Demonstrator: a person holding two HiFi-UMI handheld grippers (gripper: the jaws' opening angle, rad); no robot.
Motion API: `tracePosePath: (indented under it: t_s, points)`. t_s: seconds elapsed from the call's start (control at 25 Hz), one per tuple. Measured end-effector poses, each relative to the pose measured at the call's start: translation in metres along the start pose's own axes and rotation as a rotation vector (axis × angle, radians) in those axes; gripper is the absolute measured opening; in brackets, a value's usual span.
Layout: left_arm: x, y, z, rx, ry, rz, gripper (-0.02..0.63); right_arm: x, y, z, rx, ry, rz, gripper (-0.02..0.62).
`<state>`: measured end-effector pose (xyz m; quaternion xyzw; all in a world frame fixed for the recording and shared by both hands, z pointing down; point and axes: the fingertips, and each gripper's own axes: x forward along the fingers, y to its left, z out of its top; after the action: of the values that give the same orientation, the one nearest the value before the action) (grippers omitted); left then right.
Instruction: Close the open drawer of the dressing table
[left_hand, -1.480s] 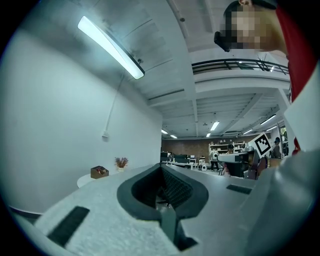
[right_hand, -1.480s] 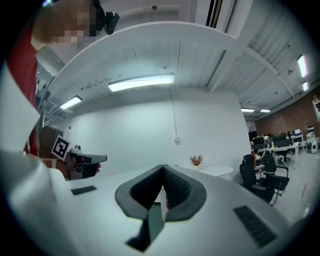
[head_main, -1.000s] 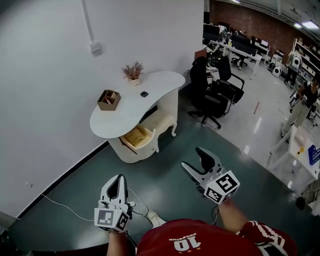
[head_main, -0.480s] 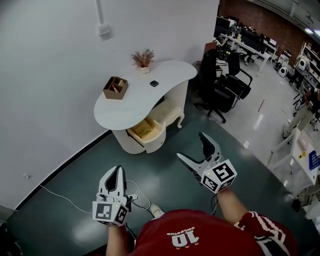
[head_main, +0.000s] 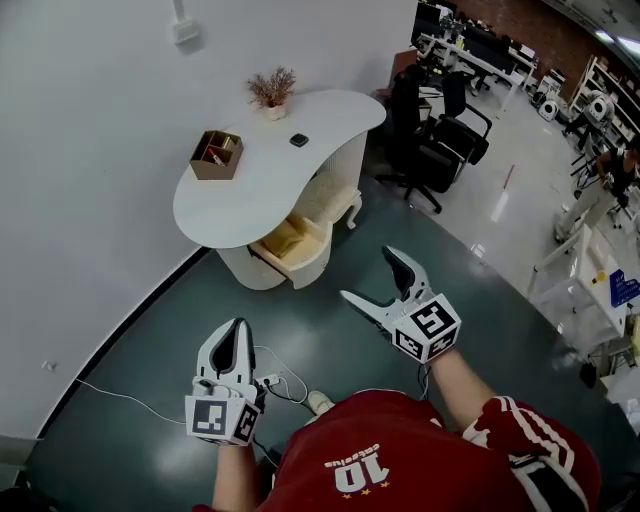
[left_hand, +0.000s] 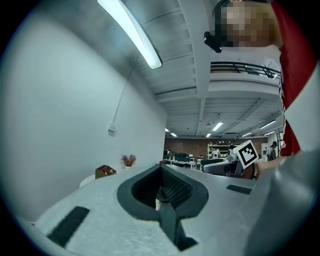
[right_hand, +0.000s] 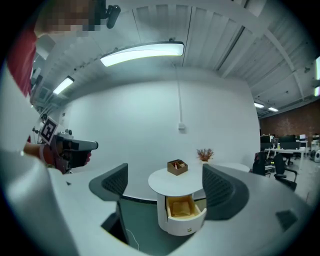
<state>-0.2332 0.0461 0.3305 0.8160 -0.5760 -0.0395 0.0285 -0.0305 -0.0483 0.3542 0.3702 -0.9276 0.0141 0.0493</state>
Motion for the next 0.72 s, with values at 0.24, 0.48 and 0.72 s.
tracePosePath:
  t_s: [0.24,0.48,0.72]
  points:
    - [0.017,-0.001,-0.014,0.021,0.012,-0.056,-0.002,0.015,-0.005,-0.040,0.011,0.075,-0.003,0.451]
    - [0.036,-0.005,-0.037,0.044,0.072,-0.108,-0.002,0.037,-0.029,-0.093,0.040,0.155,-0.026,0.446]
    - [0.059,0.009,-0.057,0.068,0.135,-0.090,-0.001,0.070,-0.057,-0.137,0.056,0.210,-0.041,0.446]
